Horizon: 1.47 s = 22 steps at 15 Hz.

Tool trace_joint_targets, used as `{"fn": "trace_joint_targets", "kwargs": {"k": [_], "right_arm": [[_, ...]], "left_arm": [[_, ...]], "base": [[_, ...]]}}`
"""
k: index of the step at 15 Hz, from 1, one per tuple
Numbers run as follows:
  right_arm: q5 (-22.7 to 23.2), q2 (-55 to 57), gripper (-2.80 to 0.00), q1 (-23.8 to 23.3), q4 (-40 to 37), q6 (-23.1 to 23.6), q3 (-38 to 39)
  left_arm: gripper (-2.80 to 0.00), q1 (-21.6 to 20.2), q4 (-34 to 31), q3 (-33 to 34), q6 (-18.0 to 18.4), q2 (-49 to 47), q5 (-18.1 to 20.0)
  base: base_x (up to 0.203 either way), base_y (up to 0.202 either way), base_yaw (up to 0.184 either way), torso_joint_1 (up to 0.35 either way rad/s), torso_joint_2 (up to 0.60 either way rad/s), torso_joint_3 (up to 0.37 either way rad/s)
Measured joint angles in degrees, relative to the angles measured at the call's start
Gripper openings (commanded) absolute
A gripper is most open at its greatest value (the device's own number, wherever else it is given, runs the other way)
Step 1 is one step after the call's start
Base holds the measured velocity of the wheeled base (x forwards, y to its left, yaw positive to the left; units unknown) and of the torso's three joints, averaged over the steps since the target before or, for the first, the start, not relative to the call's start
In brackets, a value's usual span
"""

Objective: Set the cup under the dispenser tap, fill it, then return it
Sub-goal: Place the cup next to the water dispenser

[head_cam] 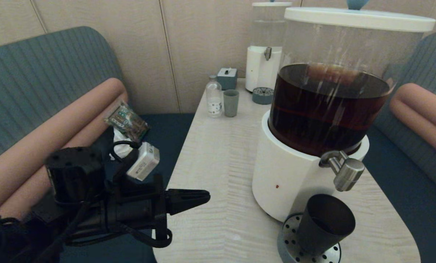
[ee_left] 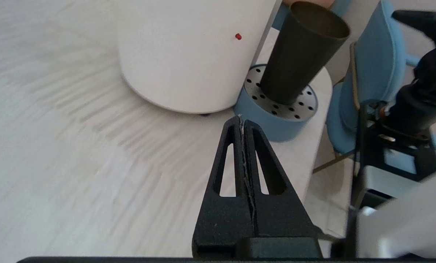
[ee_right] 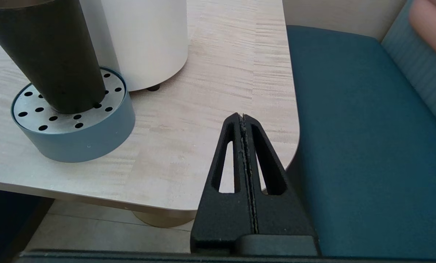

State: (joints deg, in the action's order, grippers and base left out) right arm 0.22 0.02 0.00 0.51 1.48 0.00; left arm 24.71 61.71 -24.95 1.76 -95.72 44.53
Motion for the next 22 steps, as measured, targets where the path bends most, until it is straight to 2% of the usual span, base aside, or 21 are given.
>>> {"fn": "trace_joint_targets", "kwargs": {"k": [5, 10, 11, 15, 22], "right_arm": [[0.0, 0.0, -2.8, 0.0, 0.0, 0.0, 0.0], [0.0, 0.0, -2.8, 0.0, 0.0, 0.0, 0.0], [0.0, 0.0, -2.8, 0.0, 0.0, 0.0, 0.0], [0.0, 0.0, -2.8, 0.0, 0.0, 0.0, 0.0], [0.0, 0.0, -2.8, 0.0, 0.0, 0.0, 0.0]], "left_arm": [[-2.8, 1.1, 5.3, -0.1, 0.5, -6.0, -0.4], [-2.8, 1.8, 5.7, 0.1, 1.9, -9.0, -0.1], [0.0, 1.9, 5.7, 0.1, 2.6, -9.2, -0.1], [0.0, 3.7, 5.6, 0.0, 2.4, -9.5, 0.1], [0.0, 11.0, 5.7, -6.1, 2.5, -11.6, -0.2]], "base": [[0.0, 0.0, 0.0, 0.0, 0.0, 0.0], [0.0, 0.0, 0.0, 0.0, 0.0, 0.0], [0.0, 0.0, 0.0, 0.0, 0.0, 0.0], [0.0, 0.0, 0.0, 0.0, 0.0, 0.0], [0.0, 0.0, 0.0, 0.0, 0.0, 0.0]]}}
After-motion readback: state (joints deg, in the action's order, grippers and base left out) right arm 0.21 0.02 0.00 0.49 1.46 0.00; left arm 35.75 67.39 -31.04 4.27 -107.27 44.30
